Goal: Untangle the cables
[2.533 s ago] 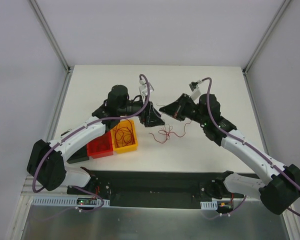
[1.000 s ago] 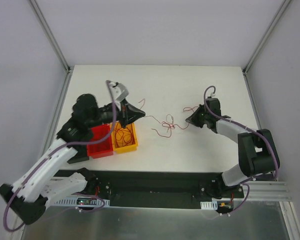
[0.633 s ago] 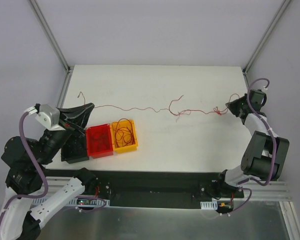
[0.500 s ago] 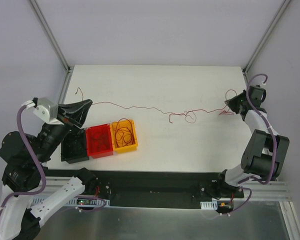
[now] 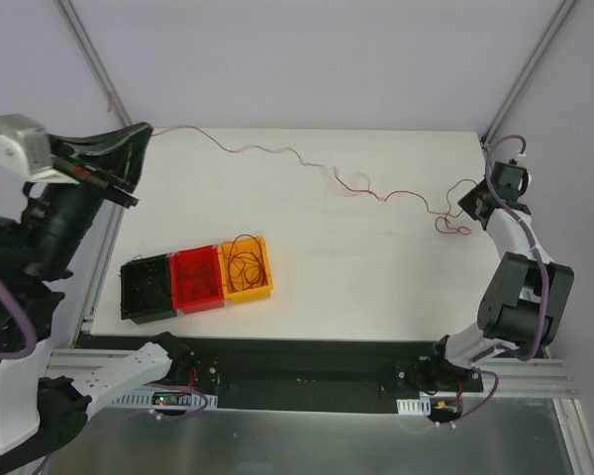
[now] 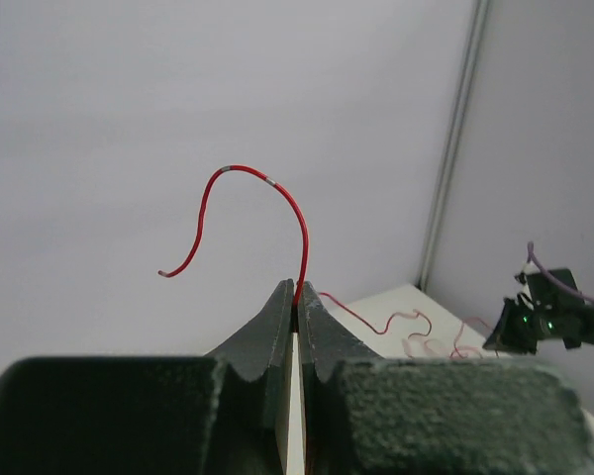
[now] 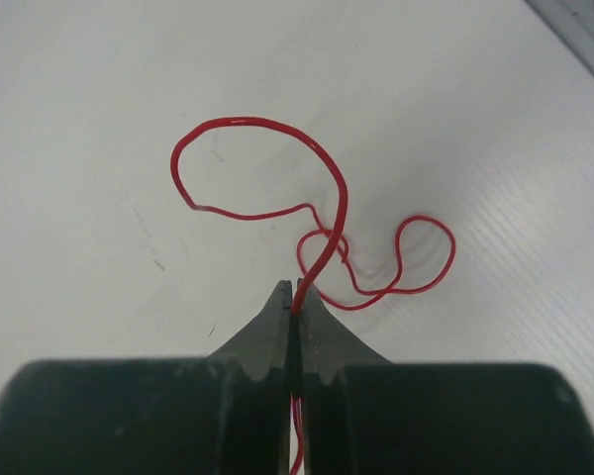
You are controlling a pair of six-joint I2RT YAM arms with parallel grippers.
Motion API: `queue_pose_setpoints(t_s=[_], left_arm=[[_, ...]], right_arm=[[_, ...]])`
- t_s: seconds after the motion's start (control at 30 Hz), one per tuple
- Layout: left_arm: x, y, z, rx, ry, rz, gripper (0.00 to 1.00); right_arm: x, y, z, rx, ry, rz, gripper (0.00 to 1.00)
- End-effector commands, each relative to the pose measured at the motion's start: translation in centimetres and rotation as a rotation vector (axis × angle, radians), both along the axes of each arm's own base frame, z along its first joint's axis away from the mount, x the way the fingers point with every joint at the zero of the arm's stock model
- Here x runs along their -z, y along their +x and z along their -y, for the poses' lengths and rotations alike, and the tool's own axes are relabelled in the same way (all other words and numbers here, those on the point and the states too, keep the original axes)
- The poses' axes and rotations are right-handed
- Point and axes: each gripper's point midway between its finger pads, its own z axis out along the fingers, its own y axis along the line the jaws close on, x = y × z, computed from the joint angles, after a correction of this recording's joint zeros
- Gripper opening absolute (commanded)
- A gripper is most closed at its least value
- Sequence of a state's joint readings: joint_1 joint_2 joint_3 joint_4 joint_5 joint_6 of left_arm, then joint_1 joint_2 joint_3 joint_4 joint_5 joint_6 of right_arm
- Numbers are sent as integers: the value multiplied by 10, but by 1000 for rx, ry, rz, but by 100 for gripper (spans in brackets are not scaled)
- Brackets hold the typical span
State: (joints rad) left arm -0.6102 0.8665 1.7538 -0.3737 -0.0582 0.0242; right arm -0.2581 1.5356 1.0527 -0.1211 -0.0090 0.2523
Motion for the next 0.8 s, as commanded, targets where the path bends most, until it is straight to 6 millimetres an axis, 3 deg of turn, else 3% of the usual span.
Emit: queue_pose_setpoints(t_s=[0.0,0.1,0.17,0.37,0.47,0.57,0.67,0.77], left_arm=[[-38,-20,-45,-146,-72,109,0],[-37,-14,-52,-199,-64,104,0],[-35,-6,-44,-186,-65,84,0],[-14,27,32,67,-72,-39,0],[-12,40,57,146,-89,-88,0],[-15,49,75,199,-91,-105,0],[-10,54,109,335,-63,-121,0],[26,69,140,426,-31,-217,0]], right_arm=[[-2,4,33,72,-136,-55,0],[-6,11,44,100,-176,-80,0],[-10,19,44,89,-168,-93,0],[-20,23,11,-30,-142,-95,0],[-25,7,-20,-82,-76,-77,1],[-17,-12,-49,-121,33,-42,6],[-7,-28,-54,-105,61,-43,6],[-3,-41,-51,-101,37,-88,6]])
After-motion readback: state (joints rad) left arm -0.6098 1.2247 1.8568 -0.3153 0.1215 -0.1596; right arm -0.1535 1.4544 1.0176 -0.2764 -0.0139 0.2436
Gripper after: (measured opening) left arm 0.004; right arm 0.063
